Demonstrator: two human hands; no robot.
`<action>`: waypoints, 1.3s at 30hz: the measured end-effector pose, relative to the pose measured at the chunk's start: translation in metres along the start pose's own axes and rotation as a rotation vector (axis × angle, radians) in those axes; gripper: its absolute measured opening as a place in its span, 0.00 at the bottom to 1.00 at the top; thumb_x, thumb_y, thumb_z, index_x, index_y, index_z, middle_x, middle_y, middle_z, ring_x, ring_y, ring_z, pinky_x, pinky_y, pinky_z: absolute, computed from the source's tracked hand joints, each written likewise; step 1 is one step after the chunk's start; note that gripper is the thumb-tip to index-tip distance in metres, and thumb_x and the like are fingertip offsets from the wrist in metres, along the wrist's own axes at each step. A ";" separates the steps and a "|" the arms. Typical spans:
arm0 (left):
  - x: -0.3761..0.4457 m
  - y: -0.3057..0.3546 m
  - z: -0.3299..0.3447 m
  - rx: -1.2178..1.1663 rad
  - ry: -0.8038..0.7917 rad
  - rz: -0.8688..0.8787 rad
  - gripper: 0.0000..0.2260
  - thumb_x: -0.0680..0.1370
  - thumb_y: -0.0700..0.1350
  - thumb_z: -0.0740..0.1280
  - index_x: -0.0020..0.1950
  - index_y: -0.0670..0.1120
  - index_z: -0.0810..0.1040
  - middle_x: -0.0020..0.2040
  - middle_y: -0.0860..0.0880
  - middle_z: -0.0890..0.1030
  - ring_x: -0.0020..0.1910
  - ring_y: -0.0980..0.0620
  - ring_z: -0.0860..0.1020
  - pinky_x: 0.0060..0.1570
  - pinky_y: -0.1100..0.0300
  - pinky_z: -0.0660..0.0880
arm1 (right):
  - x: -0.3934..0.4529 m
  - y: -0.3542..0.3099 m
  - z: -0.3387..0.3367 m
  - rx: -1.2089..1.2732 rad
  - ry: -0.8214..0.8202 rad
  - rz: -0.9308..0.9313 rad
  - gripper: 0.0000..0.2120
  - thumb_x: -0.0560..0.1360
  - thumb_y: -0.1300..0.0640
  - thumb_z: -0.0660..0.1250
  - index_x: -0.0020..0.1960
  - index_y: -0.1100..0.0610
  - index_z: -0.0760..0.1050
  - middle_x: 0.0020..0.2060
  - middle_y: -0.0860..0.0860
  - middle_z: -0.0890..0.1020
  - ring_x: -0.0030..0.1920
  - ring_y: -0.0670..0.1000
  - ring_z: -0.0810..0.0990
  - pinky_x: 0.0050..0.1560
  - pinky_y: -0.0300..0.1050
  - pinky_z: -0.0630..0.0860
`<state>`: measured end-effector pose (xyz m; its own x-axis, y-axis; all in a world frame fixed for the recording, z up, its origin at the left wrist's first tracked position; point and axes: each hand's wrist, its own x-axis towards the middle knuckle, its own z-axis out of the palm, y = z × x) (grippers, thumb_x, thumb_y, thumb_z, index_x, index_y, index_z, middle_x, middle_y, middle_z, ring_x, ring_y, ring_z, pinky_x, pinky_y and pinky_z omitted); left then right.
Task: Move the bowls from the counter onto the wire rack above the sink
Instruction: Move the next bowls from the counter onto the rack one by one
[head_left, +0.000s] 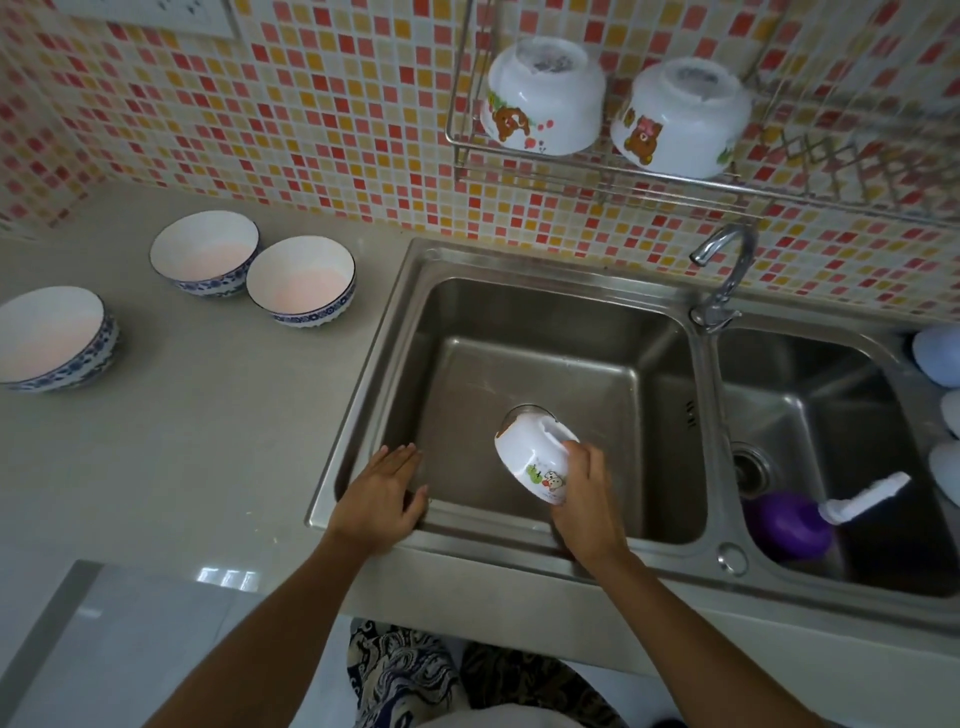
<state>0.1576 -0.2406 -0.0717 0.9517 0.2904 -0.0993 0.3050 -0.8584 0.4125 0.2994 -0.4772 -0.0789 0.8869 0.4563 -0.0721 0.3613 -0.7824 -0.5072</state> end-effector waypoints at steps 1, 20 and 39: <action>-0.001 0.000 0.000 -0.009 -0.007 -0.001 0.27 0.79 0.56 0.55 0.74 0.45 0.62 0.74 0.47 0.64 0.74 0.49 0.60 0.70 0.63 0.46 | 0.002 -0.001 -0.003 0.117 0.002 0.099 0.39 0.63 0.63 0.79 0.68 0.54 0.64 0.61 0.51 0.68 0.56 0.53 0.76 0.49 0.45 0.79; 0.190 0.124 -0.229 0.209 0.608 0.273 0.28 0.81 0.55 0.54 0.77 0.48 0.46 0.78 0.49 0.43 0.76 0.48 0.39 0.72 0.52 0.38 | 0.044 -0.089 -0.215 1.752 -0.155 0.299 0.20 0.73 0.55 0.66 0.64 0.52 0.73 0.63 0.59 0.76 0.60 0.64 0.79 0.43 0.57 0.83; 0.216 0.109 -0.214 0.181 0.553 0.230 0.28 0.80 0.59 0.37 0.76 0.47 0.40 0.77 0.50 0.40 0.74 0.51 0.35 0.72 0.53 0.38 | 0.170 -0.183 -0.292 0.628 0.460 -0.201 0.39 0.66 0.57 0.79 0.72 0.51 0.65 0.62 0.47 0.69 0.60 0.45 0.71 0.49 0.30 0.75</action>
<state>0.3893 -0.1808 0.1454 0.8496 0.2236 0.4776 0.1414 -0.9691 0.2023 0.4683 -0.3800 0.2525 0.9011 0.2356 0.3640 0.4190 -0.2570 -0.8709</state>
